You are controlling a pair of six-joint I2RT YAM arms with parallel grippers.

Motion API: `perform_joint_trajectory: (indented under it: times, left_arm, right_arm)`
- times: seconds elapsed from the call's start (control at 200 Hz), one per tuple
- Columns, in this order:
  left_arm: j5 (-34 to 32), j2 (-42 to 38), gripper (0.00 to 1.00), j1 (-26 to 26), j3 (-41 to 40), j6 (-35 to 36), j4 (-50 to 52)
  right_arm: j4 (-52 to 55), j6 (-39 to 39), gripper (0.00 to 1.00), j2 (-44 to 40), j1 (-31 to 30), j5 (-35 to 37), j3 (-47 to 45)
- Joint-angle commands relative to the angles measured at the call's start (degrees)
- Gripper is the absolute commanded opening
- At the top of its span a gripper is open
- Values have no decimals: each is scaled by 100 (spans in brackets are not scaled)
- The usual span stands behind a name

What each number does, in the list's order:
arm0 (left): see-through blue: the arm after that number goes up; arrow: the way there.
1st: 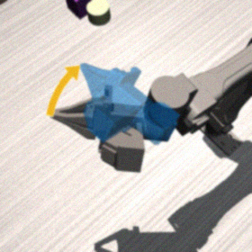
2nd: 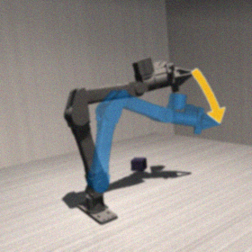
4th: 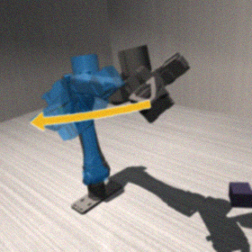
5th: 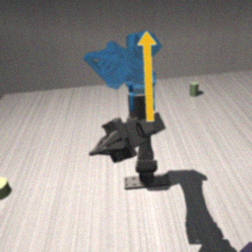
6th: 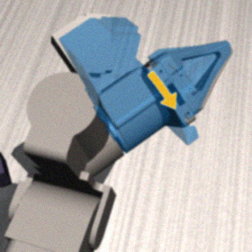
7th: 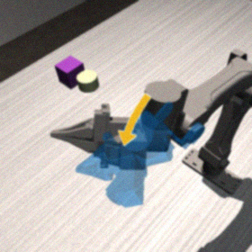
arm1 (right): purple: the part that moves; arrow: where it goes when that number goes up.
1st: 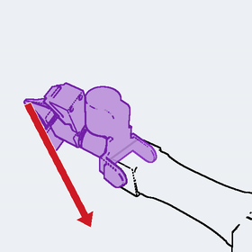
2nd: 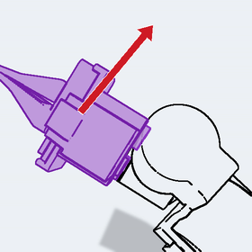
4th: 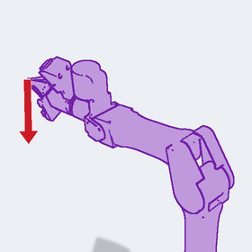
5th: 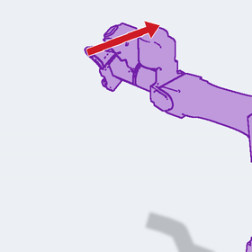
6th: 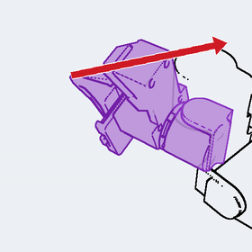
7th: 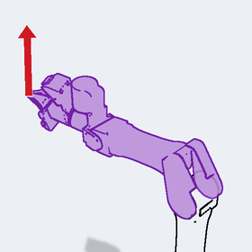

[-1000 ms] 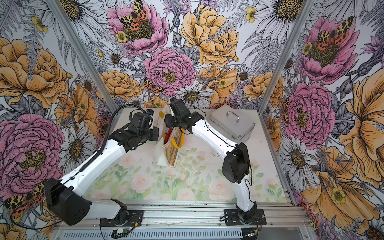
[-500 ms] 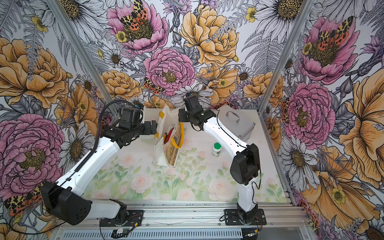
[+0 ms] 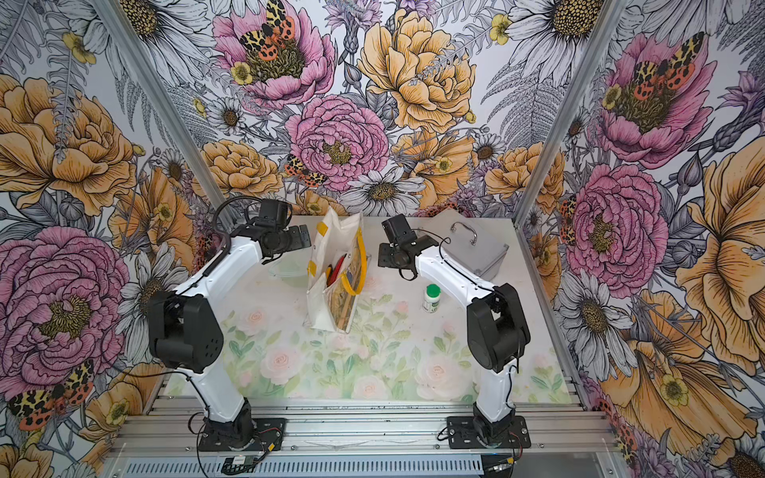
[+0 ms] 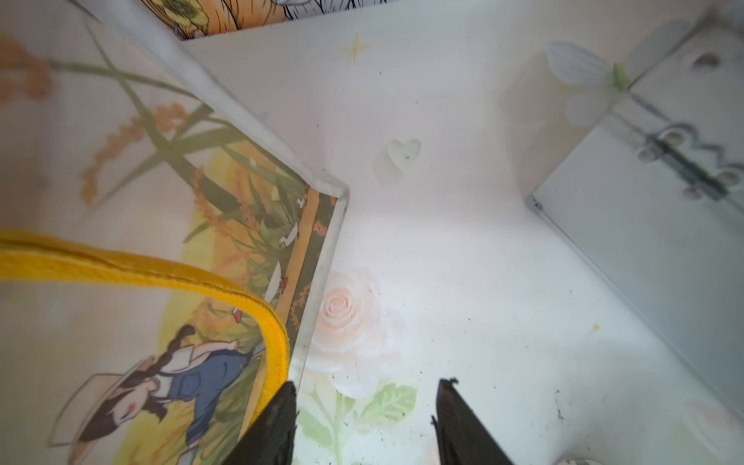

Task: Place the art knife into the pouch
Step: Close the pouch at the center of the board.

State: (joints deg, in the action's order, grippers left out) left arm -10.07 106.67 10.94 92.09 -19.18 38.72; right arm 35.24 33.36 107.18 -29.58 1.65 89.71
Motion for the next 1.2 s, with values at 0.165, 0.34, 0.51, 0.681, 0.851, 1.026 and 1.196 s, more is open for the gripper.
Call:
perform_joint_trajectory:
  times: [0.165, 0.34, 0.51, 0.681, 0.851, 1.026, 1.196]
  left_arm:
    - [995, 1421, 99, 107, 1362, -276, -31]
    - [1635, 1991, 99, 408, 1989, -17, -31]
    - [2104, 2248, 99, 643, 2292, 226, -30]
    - [2688, 2453, 99, 824, 2620, 432, -22]
    - [3400, 2699, 99, 1068, 3044, 661, -8]
    - [4333, 2909, 99, 1425, 3506, 1108, 291]
    - [4873, 2953, 99, 1631, 3768, 1551, 614]
  right_arm:
    - [-508, 176, 55, 488, -296, -483, 101]
    - [-510, 100, 54, 810, -565, -756, 483]
    - [-501, -56, 53, 910, -826, -911, 753]
    - [-501, -62, 53, 731, -1026, -891, 812]
    - [-500, -111, 53, 491, -1196, -775, 792]
    - [-495, -93, 53, 277, -1293, -475, 776]
    - [-499, -76, 53, 60, -1398, -146, 696]
